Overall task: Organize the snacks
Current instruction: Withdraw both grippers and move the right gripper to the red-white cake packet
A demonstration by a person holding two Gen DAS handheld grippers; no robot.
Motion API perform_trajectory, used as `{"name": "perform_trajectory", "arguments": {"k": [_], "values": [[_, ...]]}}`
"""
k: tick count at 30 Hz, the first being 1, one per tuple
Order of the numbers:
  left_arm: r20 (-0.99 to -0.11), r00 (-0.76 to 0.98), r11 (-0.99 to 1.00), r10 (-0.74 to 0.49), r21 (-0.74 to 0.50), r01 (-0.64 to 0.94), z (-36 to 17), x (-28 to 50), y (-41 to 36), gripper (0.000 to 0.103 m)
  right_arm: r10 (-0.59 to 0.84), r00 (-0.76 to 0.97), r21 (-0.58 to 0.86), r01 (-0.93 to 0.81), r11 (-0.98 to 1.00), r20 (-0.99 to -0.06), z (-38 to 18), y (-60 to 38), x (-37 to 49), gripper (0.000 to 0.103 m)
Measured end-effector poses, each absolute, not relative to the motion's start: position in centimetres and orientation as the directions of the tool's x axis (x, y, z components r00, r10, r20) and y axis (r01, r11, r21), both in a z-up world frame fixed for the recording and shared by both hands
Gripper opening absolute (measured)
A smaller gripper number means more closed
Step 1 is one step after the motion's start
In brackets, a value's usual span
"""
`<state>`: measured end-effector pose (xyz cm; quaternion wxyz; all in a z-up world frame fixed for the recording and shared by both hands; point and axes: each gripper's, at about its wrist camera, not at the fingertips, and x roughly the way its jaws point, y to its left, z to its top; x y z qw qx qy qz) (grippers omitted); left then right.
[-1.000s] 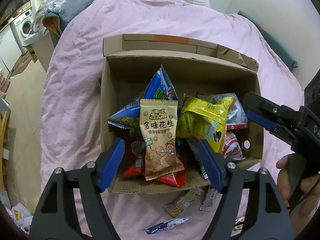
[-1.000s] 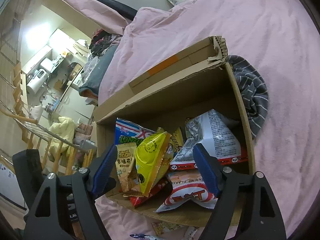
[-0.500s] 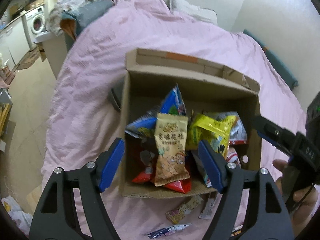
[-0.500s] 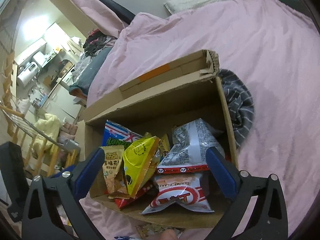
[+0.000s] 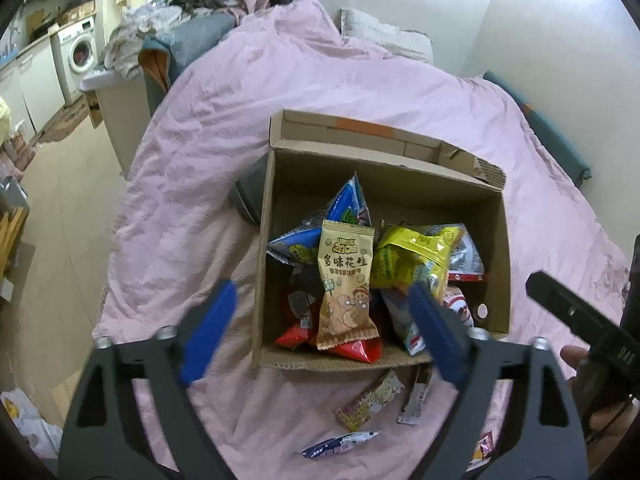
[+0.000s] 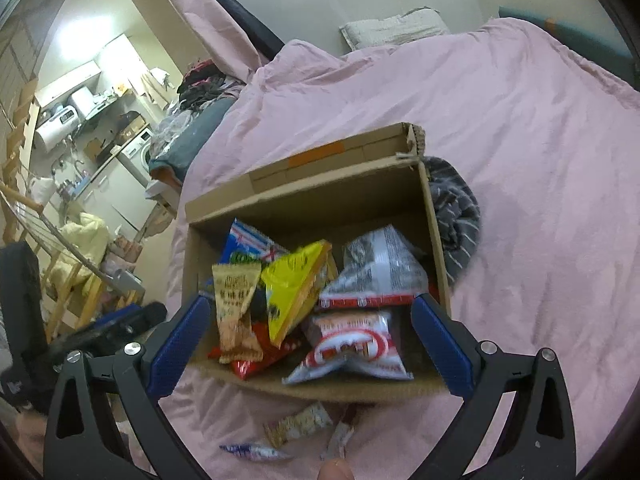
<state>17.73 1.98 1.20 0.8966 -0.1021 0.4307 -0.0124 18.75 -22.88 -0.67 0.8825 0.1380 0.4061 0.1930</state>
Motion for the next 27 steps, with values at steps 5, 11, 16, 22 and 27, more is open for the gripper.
{"name": "perform_trajectory", "arguments": {"k": [5, 11, 16, 22, 27], "values": [[-0.778, 0.62, 0.985, -0.104, -0.168, -0.046, 1.1, 15.5, 1.7, 0.094, 0.425, 0.586, 0.378, -0.208, 0.902, -0.69, -1.1, -23.3, 16.3, 0.103], [-0.802, 0.591, 0.987, -0.084, -0.149, -0.062, 0.3, 13.3, 2.3, 0.094, 0.412, 0.574, 0.389, -0.171, 0.905, -0.707, -1.7, -24.3, 14.0, 0.103], [-0.834, 0.547, 0.985, -0.071, -0.145, -0.094, -0.9, 12.2, 3.2, 0.094, 0.388, 0.559, 0.373, -0.148, 0.916, -0.733, -2.3, -25.0, 12.5, 0.103], [-0.867, 0.488, 0.977, -0.099, -0.177, -0.118, -2.6, 11.3, 3.3, 0.094, 0.36, 0.484, 0.35, -0.116, 0.93, -0.797, -4.3, -26.4, 11.3, 0.103], [-0.881, 0.46, 0.973, -0.114, -0.193, -0.128, -3.1, 11.5, 2.9, 0.094, 0.331, 0.344, 0.307, -0.125, 0.944, -0.879, -7.1, -26.6, 10.6, 0.103]]}}
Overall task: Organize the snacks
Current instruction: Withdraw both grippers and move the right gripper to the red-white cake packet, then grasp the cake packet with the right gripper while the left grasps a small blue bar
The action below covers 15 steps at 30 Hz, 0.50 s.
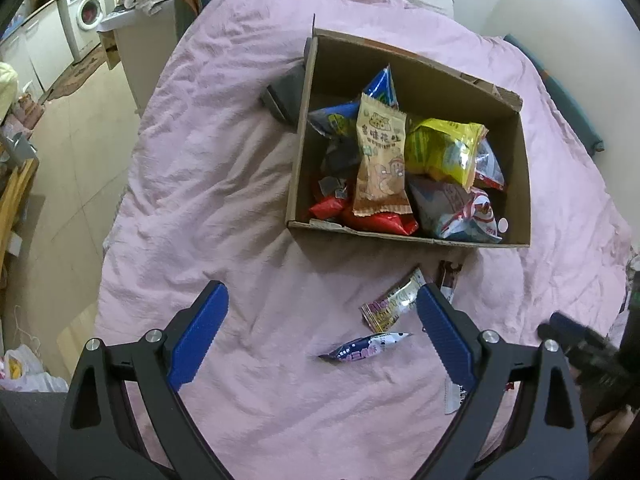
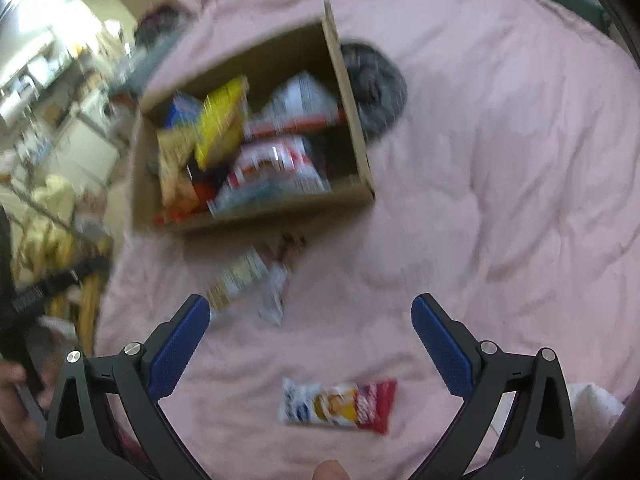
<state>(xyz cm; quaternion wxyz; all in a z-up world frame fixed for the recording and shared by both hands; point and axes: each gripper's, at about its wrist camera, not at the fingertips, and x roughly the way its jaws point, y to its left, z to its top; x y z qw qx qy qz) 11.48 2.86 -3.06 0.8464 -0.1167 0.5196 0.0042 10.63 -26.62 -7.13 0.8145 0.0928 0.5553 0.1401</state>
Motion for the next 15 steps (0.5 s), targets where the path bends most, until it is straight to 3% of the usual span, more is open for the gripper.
{"name": "perform_trajectory", "arguments": {"k": [4, 7, 10, 15], "values": [[-0.883, 0.451, 0.97, -0.132, -0.209, -0.126, -3.0, 11.6, 2.5, 0.094, 0.201, 0.18, 0.179, -0.131, 0.975, -0.963, -11.0, -26.2, 9.8, 0.103], [-0.89, 0.431, 0.967, -0.15, -0.223, -0.126, -3.4, 11.7, 2.3, 0.094, 0.234, 0.085, 0.226, -0.095, 0.97, -0.969, -13.0, -26.3, 9.2, 0.103], [-0.894, 0.416, 0.961, -0.169, -0.242, -0.131, -3.6, 11.8, 2.2, 0.094, 0.243, 0.054, 0.234, -0.137, 0.963, -0.968, -13.9, -24.8, 9.0, 0.103], [-0.89, 0.425, 0.964, -0.163, -0.236, -0.123, -3.3, 11.6, 2.0, 0.094, 0.078, 0.014, 0.073, -0.234, 0.969, -0.997, -16.6, -21.9, 8.8, 0.103]]}}
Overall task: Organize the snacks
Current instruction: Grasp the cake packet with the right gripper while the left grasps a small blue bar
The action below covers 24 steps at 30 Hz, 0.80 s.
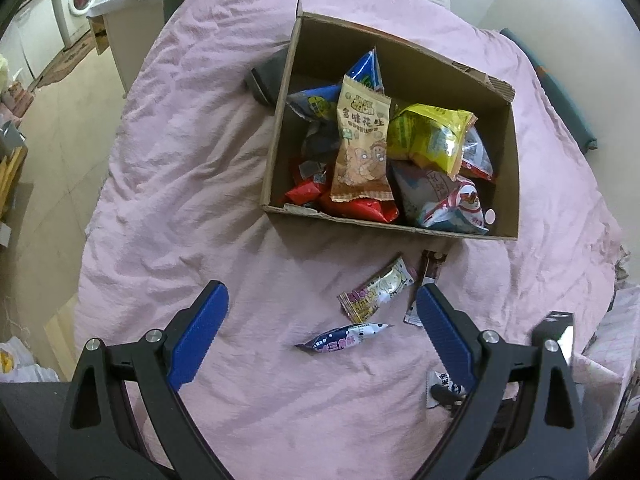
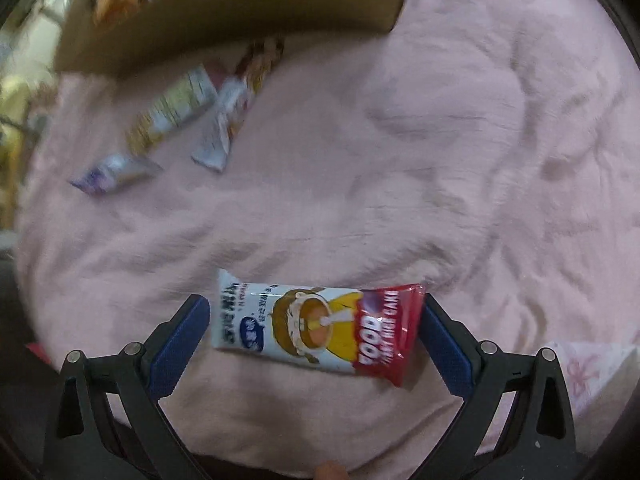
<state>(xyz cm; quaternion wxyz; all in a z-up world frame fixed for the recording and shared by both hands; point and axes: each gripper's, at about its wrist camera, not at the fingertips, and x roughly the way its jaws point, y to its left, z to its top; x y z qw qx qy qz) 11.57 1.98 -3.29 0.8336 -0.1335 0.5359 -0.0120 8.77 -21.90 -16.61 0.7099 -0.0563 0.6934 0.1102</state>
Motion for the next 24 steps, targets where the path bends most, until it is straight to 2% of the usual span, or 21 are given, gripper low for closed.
{"name": "perform_trajectory", "arguments": {"k": [3, 5, 7, 8, 9, 11, 12, 13, 18, 24], "values": [[-0.888, 0.432, 0.964, -0.156, -0.233, -0.13, -3.2, 11.4, 2.3, 0.094, 0.055, 0.03, 0.045, -0.265, 0.963, -0.998, -16.8, -21.6, 8.6, 0.099], [-0.889, 0.43, 0.961, -0.159, -0.24, -0.141, -3.2, 11.4, 2.7, 0.094, 0.053, 0.056, 0.037, -0.266, 0.963, -0.997, -16.2, -21.9, 8.5, 0.085], [-0.889, 0.427, 0.957, -0.163, -0.247, -0.149, -3.3, 11.4, 2.8, 0.094, 0.055, 0.075, 0.034, -0.251, 0.967, -0.996, -15.6, -22.4, 8.3, 0.064], [-0.889, 0.426, 0.956, -0.165, -0.25, -0.151, -3.3, 11.5, 2.9, 0.094, 0.056, 0.087, 0.034, -0.242, 0.97, -0.995, -15.3, -22.8, 8.1, 0.058], [-0.89, 0.425, 0.956, -0.166, -0.25, -0.151, -3.3, 11.5, 2.8, 0.094, 0.065, 0.1, 0.04, -0.229, 0.973, -0.993, -14.8, -23.3, 8.0, 0.048], [-0.889, 0.428, 0.958, -0.161, -0.245, -0.149, -3.3, 11.5, 2.8, 0.094, 0.134, 0.113, 0.109, -0.204, 0.973, -0.985, -13.9, -24.5, 7.8, 0.038], [-0.889, 0.428, 0.958, -0.161, -0.244, -0.147, -3.3, 11.6, 2.8, 0.094, 0.163, 0.117, 0.139, -0.191, 0.972, -0.98, -13.5, -24.9, 7.8, 0.027], [-0.889, 0.427, 0.959, -0.163, -0.245, -0.145, -3.4, 11.6, 2.7, 0.094, 0.187, 0.125, 0.164, -0.178, 0.97, -0.974, -13.1, -25.3, 7.9, 0.023], [-0.89, 0.426, 0.958, -0.166, -0.248, -0.145, -3.4, 11.6, 2.6, 0.094, 0.251, 0.215, 0.212, -0.191, 0.958, -0.944, -11.0, -26.2, 7.8, 0.017], [-0.899, 0.412, 0.955, -0.15, -0.239, -0.176, -4.1, 11.7, 3.3, 0.094, 0.321, 0.313, 0.255, -0.234, 0.938, -0.894, -8.6, -26.2, 9.1, 0.016]]}}
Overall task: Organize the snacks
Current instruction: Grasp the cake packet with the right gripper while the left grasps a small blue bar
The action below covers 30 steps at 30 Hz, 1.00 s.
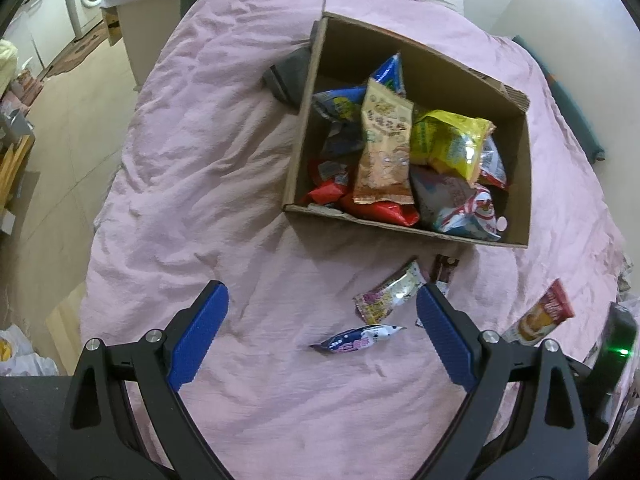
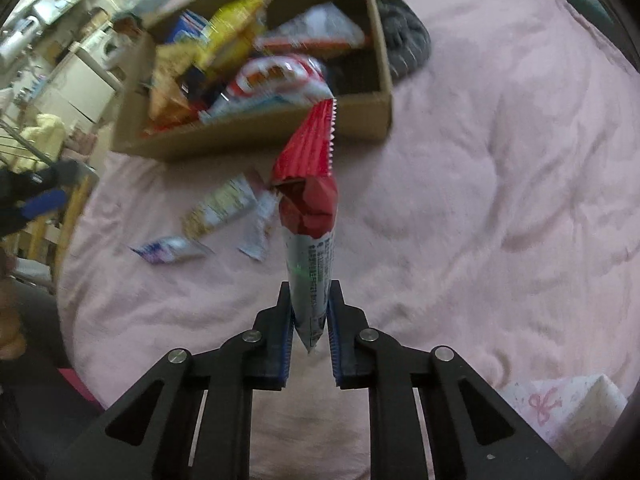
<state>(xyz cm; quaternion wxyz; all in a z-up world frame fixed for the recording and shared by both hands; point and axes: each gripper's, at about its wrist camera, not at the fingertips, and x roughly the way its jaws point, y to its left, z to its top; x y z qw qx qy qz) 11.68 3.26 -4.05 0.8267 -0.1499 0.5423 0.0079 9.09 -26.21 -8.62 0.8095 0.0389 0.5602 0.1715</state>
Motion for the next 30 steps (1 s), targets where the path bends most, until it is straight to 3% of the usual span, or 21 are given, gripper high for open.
{"name": "perform_trajectory", "arguments": {"k": [9, 18, 23, 26, 28, 30], "values": [[-0.946, 0.289, 0.972, -0.146, -0.191, -0.135, -7.9, 12.6, 1.7, 0.093, 0.392, 0.379, 0.312, -0.257, 0.915, -0.838, -6.3, -24.4, 9.5, 0.016], [-0.976, 0.209, 0.969, -0.057, -0.004, 0.247, -12.0, 13.4, -5.9, 0.091, 0.437, 0.385, 0.37, -0.237, 0.898, -0.813, -6.0, -25.4, 9.5, 0.016], [-0.988, 0.135, 0.957, -0.076, -0.034, 0.287, -14.0, 12.8, -6.9, 0.075, 0.439, 0.375, 0.376, -0.231, 0.897, -0.816, -6.3, -25.2, 9.6, 0.016], [-0.992, 0.12, 0.951, -0.047, -0.008, 0.308, -14.8, 12.3, -7.1, 0.048, 0.444, 0.373, 0.377, -0.24, 0.895, -0.815, -6.4, -24.9, 9.8, 0.016], [-0.991, 0.129, 0.953, -0.039, 0.002, 0.302, -14.8, 11.8, -7.0, 0.024, 0.441, 0.372, 0.371, -0.246, 0.895, -0.817, -6.4, -24.6, 9.8, 0.016], [-0.991, 0.122, 0.959, -0.06, -0.024, 0.282, -14.5, 11.4, -6.6, 0.017, 0.442, 0.372, 0.371, -0.249, 0.895, -0.816, -6.4, -24.5, 9.7, 0.016]]}}
